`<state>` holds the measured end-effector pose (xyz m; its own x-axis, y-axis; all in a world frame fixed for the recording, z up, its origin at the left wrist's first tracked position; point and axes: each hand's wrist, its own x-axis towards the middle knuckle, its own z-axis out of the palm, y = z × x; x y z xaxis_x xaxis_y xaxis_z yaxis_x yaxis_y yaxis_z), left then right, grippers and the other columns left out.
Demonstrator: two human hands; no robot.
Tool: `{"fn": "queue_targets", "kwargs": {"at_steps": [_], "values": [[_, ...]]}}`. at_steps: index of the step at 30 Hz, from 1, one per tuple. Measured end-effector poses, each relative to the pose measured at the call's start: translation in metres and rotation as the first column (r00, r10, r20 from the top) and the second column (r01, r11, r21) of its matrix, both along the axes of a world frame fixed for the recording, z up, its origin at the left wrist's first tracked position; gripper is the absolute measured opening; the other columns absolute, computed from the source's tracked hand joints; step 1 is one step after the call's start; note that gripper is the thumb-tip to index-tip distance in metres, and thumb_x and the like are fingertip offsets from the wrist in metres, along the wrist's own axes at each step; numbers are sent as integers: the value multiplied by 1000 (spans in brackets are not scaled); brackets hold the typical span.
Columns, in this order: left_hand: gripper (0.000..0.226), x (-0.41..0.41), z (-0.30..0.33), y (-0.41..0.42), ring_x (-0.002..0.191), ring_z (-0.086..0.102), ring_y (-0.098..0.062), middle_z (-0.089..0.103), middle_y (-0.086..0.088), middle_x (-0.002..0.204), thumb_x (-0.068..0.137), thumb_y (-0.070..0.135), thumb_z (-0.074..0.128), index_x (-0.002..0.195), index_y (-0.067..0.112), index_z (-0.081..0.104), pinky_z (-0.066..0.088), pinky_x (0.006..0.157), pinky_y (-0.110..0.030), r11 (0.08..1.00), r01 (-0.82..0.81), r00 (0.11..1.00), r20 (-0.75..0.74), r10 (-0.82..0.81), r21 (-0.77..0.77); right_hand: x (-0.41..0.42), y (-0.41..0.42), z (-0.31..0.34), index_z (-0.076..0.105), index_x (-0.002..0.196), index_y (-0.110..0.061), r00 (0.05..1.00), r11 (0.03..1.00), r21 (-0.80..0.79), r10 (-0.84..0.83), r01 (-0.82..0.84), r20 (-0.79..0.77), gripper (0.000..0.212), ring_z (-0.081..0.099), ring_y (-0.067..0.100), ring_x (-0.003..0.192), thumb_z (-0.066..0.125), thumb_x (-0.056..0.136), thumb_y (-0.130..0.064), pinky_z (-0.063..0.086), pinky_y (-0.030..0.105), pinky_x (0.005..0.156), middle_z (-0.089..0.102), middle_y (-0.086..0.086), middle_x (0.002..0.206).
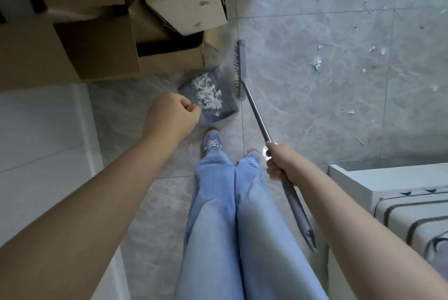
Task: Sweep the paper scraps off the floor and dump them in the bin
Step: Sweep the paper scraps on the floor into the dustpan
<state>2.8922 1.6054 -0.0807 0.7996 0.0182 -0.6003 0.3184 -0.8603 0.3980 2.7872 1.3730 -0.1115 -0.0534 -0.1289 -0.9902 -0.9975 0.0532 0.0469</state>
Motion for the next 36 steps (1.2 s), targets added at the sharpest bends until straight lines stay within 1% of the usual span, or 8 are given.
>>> {"fn": "queue_targets", "kwargs": {"at_steps": [5, 12, 16, 20, 24, 26, 30, 36], "values": [[37, 0, -7, -6, 63, 63, -34, 62, -18, 60, 69, 37, 46, 52, 4, 41, 52, 54, -42, 1000, 1, 1000, 29, -1, 31, 9, -14, -28, 46, 74, -8, 963, 951, -158, 268, -266, -11, 32, 40, 21, 44, 31, 98, -26, 34, 27, 45, 42, 10, 54], [41, -1, -8, 0, 52, 44, -19, 66, -20, 69, 71, 38, 48, 65, 1, 64, 50, 53, -43, 999, -22, 999, 34, 20, 45, -4, -11, -23, 35, 73, -13, 991, 991, -13, 130, -130, -32, 30, 22, 12, 36, 36, 99, -28, 21, 15, 40, 24, 3, 49], [41, 1, -9, -6, 51, 43, -22, 63, -21, 66, 72, 37, 49, 66, 0, 66, 43, 46, -38, 999, -16, 1000, 24, 15, 36, 21, -24, -27, 46, 79, -3, 966, 962, -116, 253, -246, 52, 35, 40, 20, 36, 33, 99, -29, 35, 24, 41, 42, 12, 47], [42, 2, -10, -3, 52, 38, -20, 64, -23, 71, 71, 38, 49, 66, -1, 64, 34, 49, -29, 999, -45, 999, 2, 45, 25, 93, -40, -61, 44, 83, 6, 929, 906, -212, 369, -367, -30, 26, 44, 24, 45, 30, 99, -9, 44, 26, 42, 50, 13, 49], [43, 0, -5, -3, 56, 42, -16, 66, -24, 73, 72, 39, 54, 60, -1, 48, 40, 51, -33, 998, -59, 998, -9, 59, 3, 108, -35, -67, 44, 113, -2, 826, 812, -151, 549, -564, -129, 24, 45, 23, 53, 28, 96, -8, 47, 30, 58, 49, 13, 62], [54, -2, 3, -7, 51, 42, -13, 60, -17, 57, 82, 46, 63, 60, -3, 54, 35, 49, -30, 999, -34, 999, 2, 34, -11, 89, -34, -56, 44, 107, 0, 800, 799, -86, 581, -596, -147, 23, 42, 20, 48, 28, 94, -11, 44, 26, 47, 45, 11, 59], [67, 2, 19, -12, 40, 47, -7, 49, 13, 34, 89, 54, 60, 71, -9, 68, 29, 42, -22, 998, -26, 999, -32, 24, -60, 53, -50, -40, 46, 88, -4, 904, 901, -91, 416, -424, -94, 22, 30, 16, 42, 32, 98, -18, 30, 13, 36, 36, 7, 56], [63, 8, 12, -19, 34, 42, -8, 46, 6, 32, 89, 50, 63, 64, -8, 65, 28, 41, -22, 995, -25, 1000, -12, 24, -93, 61, -60, -53, 45, 97, -6, 882, 853, -228, 467, -469, -65, 14, 35, 17, 13, 34, 98, -14, 30, 11, 27, 41, 7, 25]]}}
